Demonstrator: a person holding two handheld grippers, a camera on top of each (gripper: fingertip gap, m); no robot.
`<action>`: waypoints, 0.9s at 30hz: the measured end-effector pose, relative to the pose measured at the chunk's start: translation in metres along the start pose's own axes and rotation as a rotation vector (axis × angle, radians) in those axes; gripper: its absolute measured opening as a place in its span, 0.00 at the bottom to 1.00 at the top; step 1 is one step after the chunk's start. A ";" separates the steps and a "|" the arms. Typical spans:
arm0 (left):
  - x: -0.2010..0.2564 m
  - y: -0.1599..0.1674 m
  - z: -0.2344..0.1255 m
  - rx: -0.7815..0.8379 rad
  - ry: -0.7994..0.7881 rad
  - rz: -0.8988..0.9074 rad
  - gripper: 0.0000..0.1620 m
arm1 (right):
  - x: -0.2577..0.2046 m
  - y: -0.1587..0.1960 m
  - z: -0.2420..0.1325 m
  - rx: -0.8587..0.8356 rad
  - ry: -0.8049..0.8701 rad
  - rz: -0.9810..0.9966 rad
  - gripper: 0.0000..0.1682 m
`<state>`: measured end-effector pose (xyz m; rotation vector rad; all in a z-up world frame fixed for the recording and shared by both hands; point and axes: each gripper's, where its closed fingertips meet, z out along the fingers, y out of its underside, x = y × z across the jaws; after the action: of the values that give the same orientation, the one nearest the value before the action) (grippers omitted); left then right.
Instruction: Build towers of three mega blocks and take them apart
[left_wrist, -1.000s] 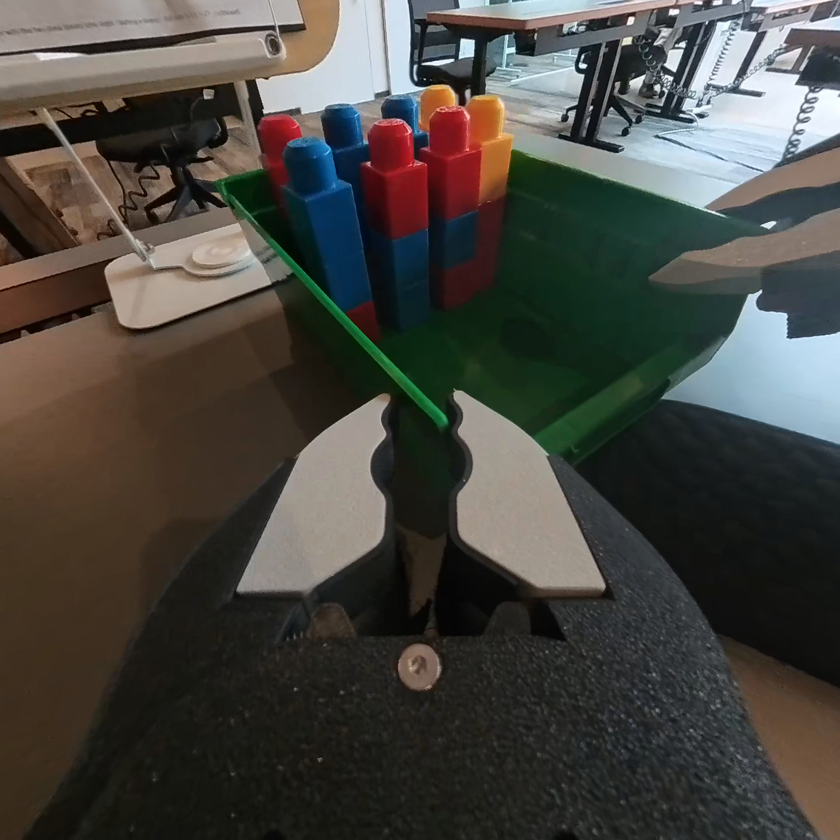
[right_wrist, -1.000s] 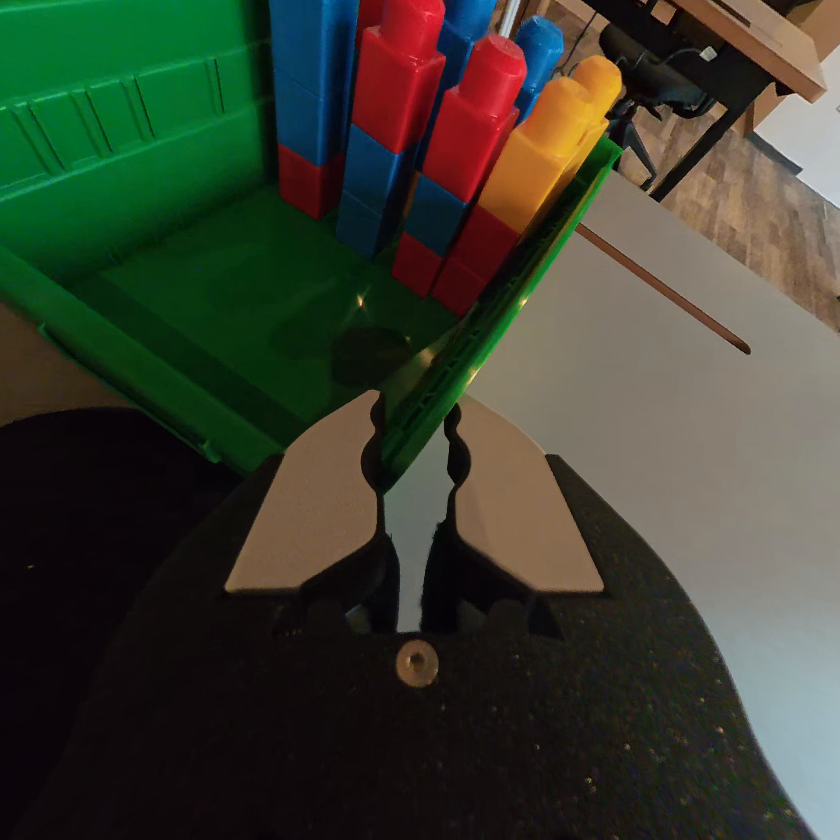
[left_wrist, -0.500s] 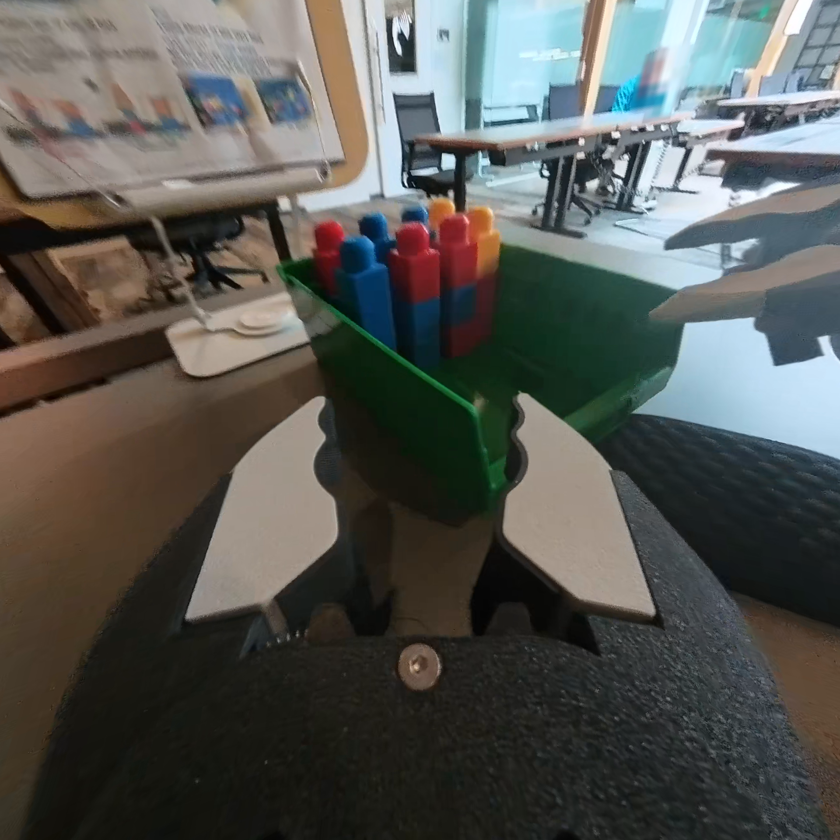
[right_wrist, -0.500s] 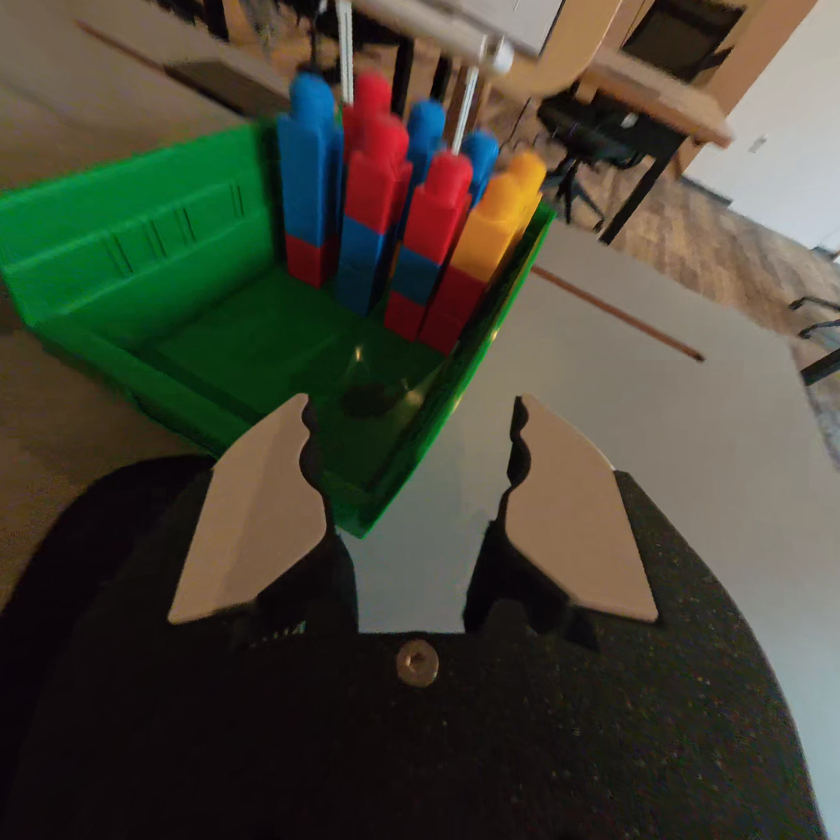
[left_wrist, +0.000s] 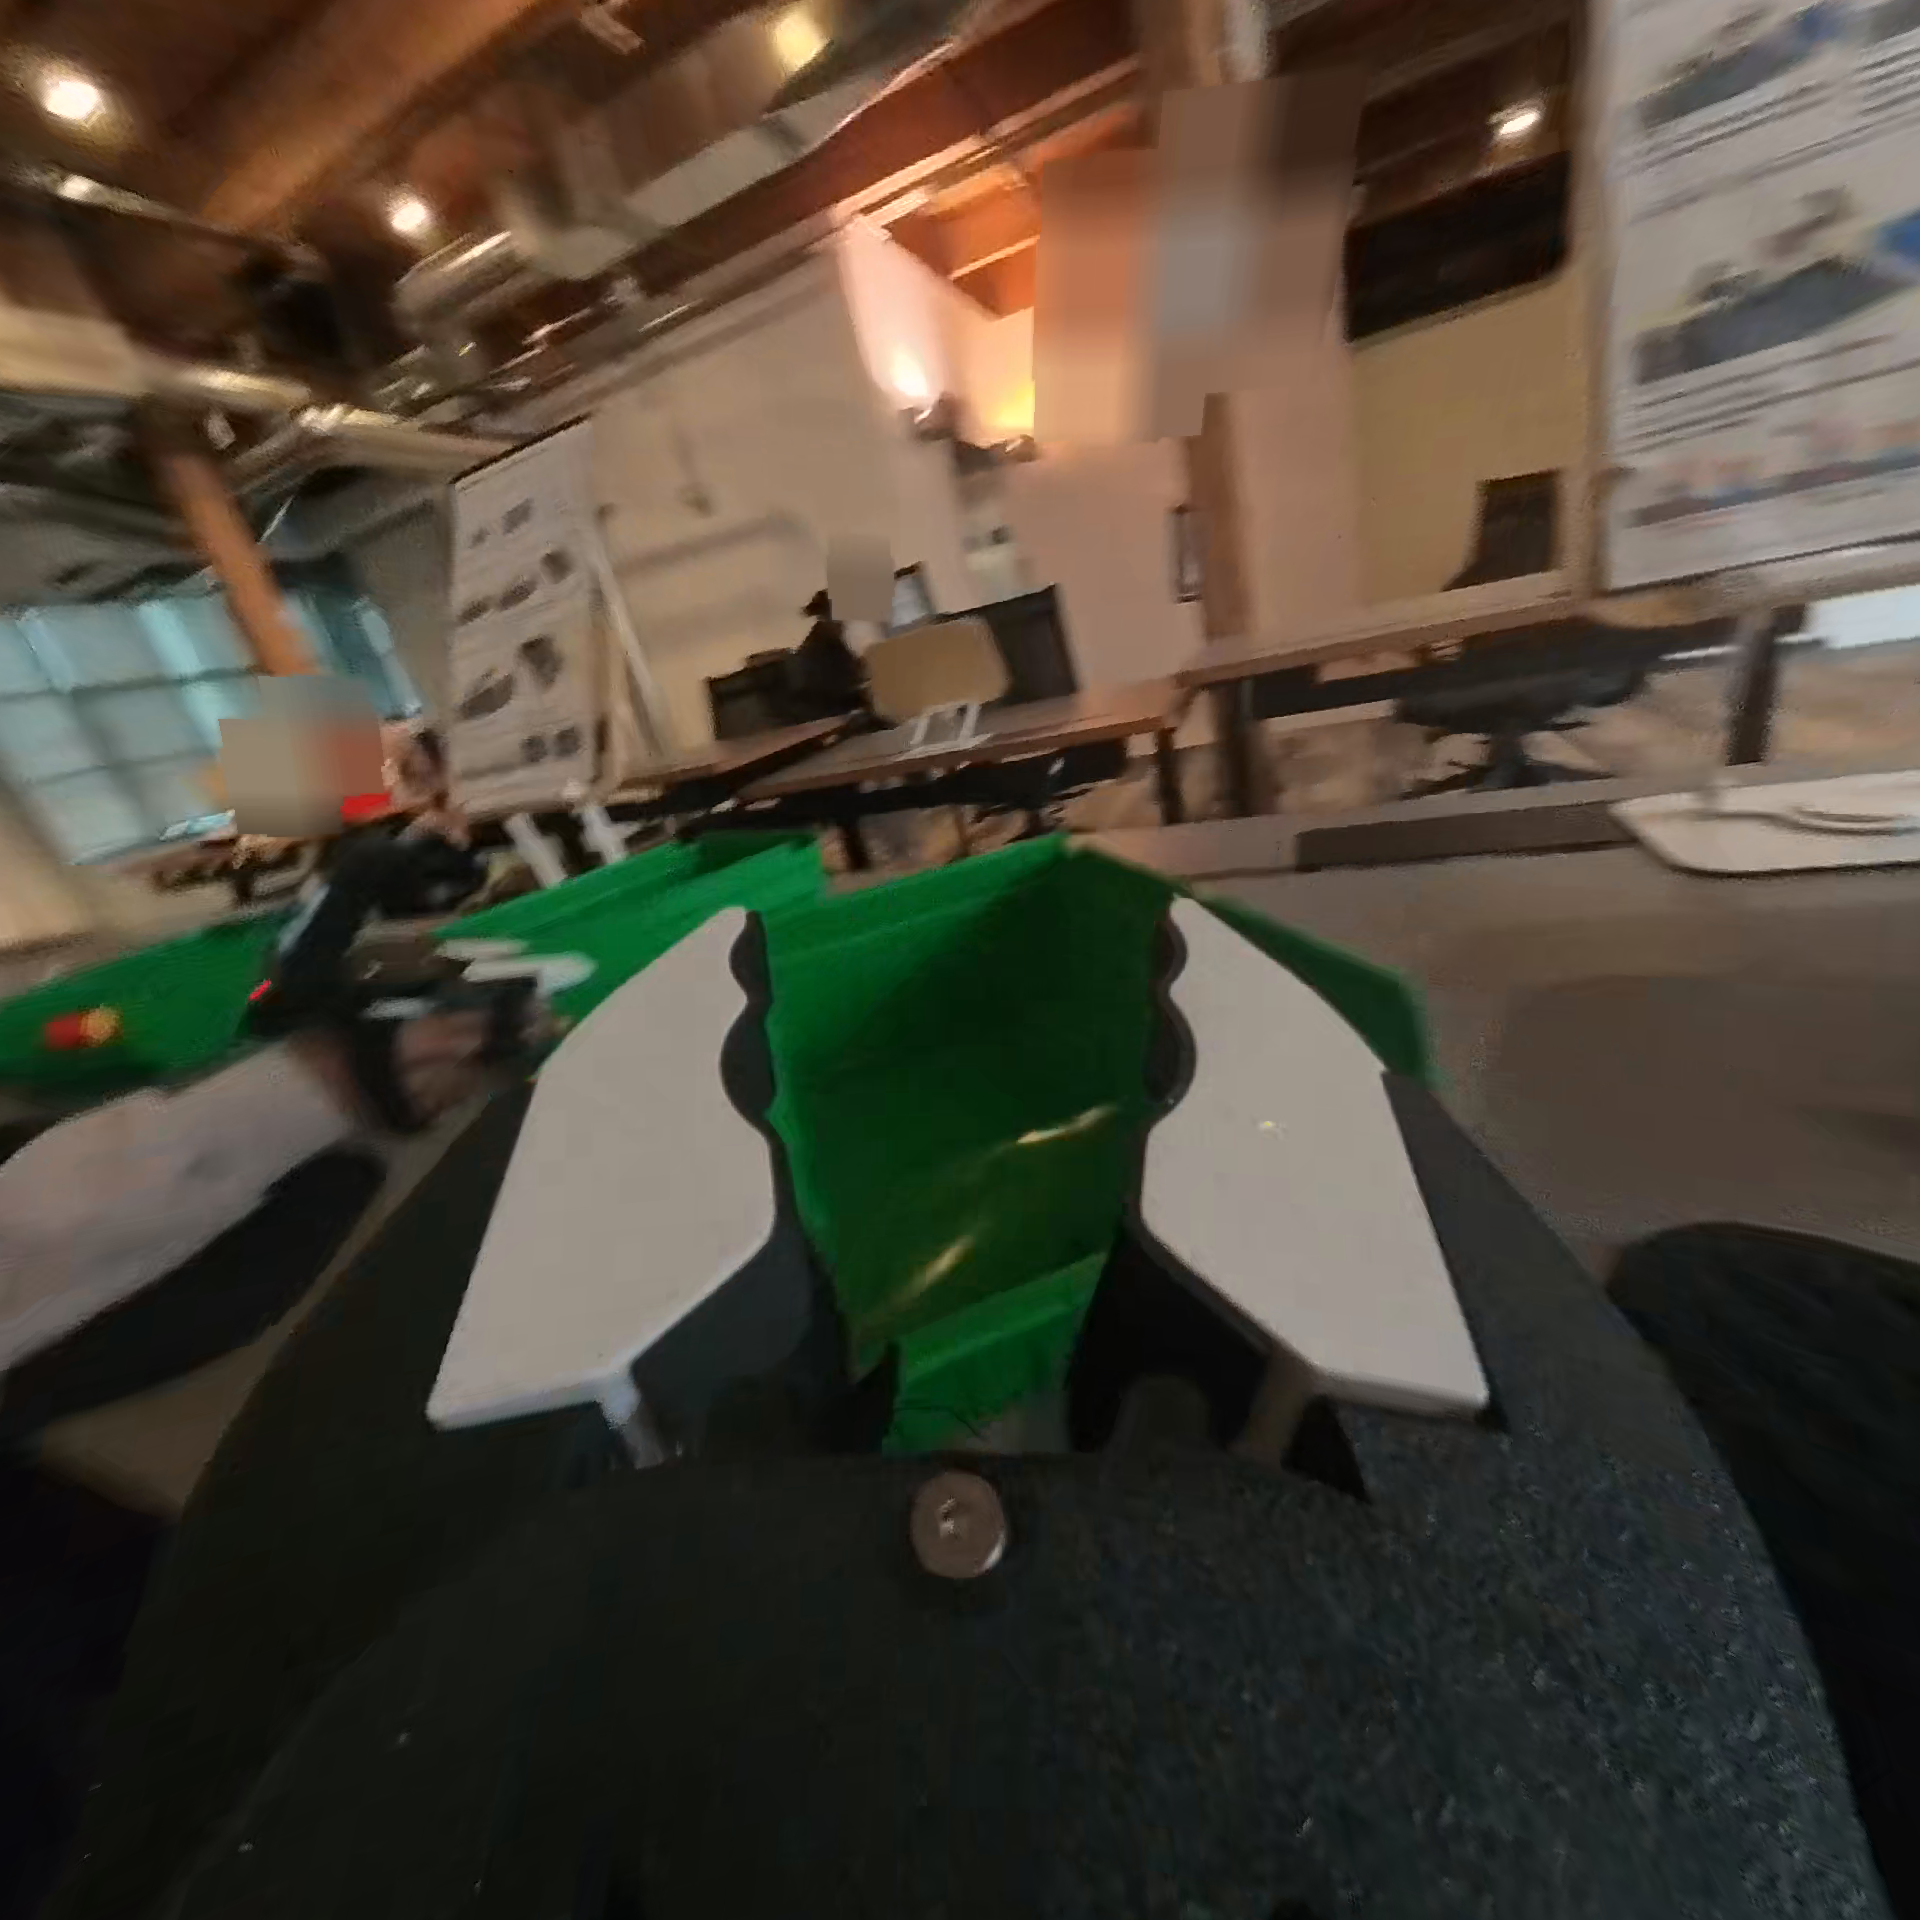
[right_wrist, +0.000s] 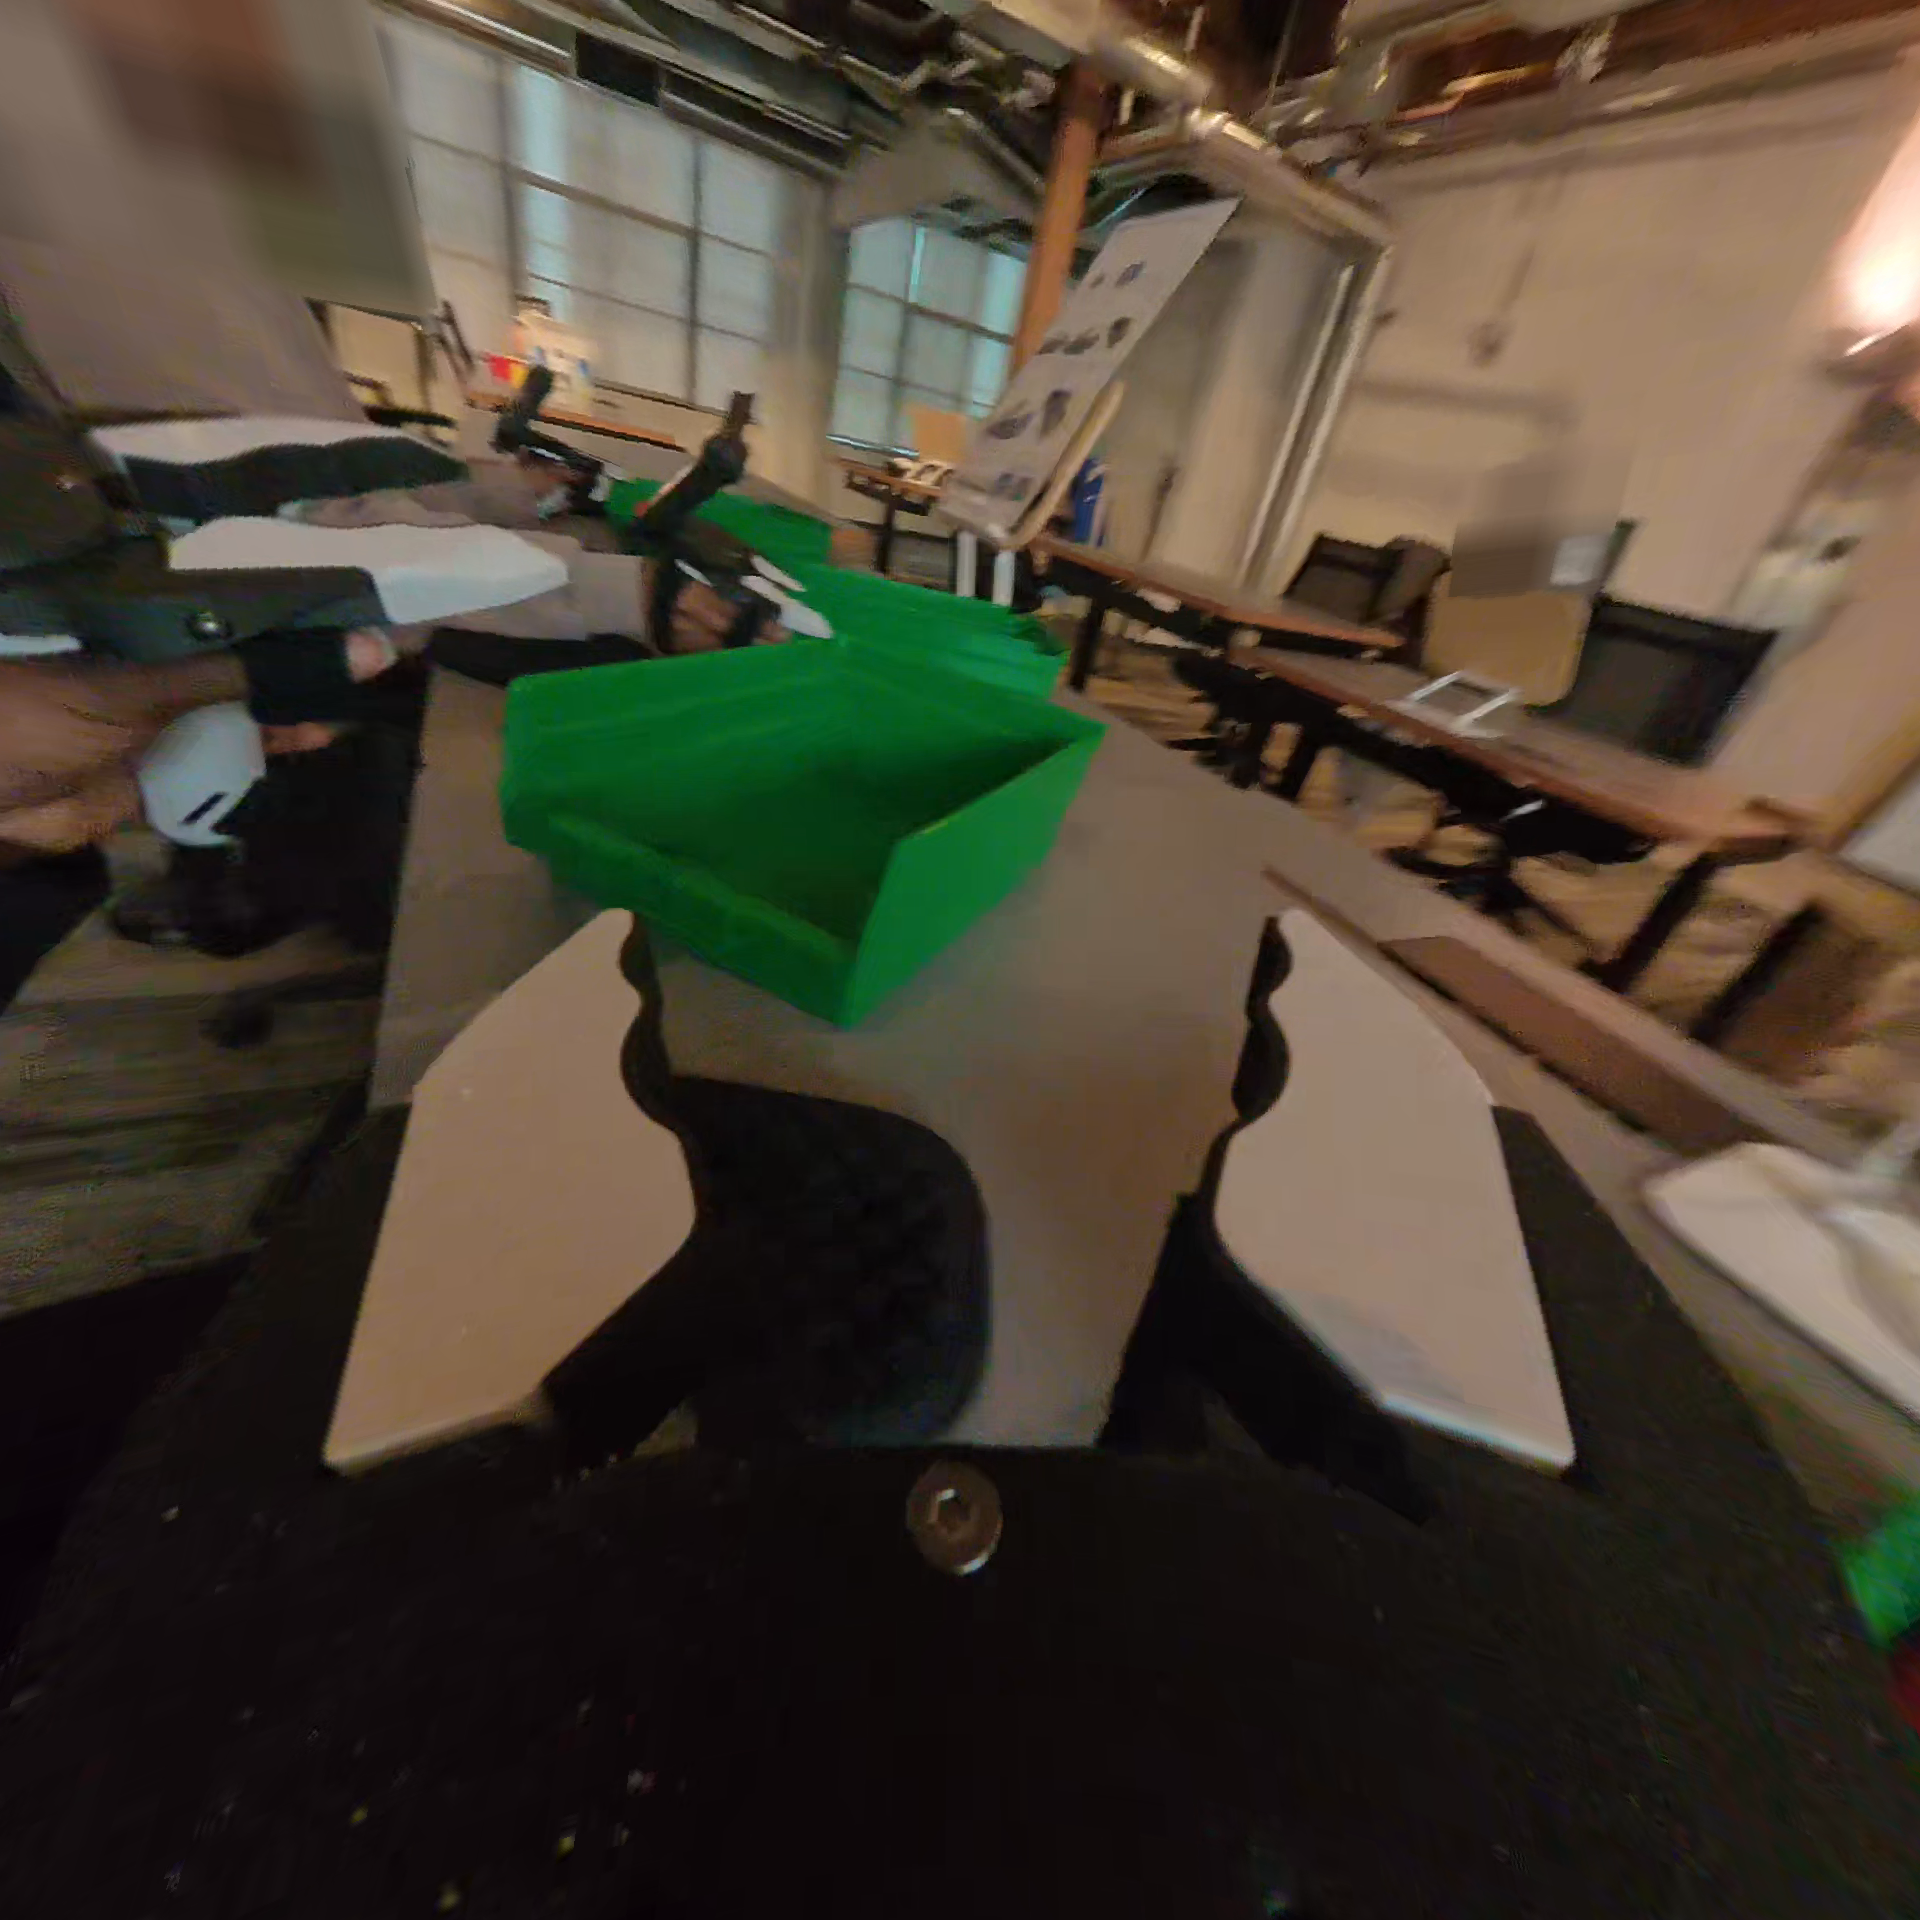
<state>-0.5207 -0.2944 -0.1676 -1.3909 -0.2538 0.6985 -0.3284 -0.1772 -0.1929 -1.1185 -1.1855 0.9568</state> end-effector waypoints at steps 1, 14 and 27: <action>-0.020 0.011 -0.002 -0.027 -0.041 -0.020 0.43 | -0.007 0.007 0.020 -0.013 -0.029 0.042 0.66; -0.071 0.124 0.030 -0.343 -0.043 -0.077 0.27 | -0.022 0.087 0.162 -0.337 -0.074 0.038 0.34; -0.027 0.126 0.065 -0.314 0.077 -0.050 0.06 | 0.007 0.093 0.137 -0.414 0.055 -0.213 0.07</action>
<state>-0.6151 -0.2551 -0.2689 -1.7007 -0.3464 0.5786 -0.4619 -0.1318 -0.2797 -1.2999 -1.4647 0.5260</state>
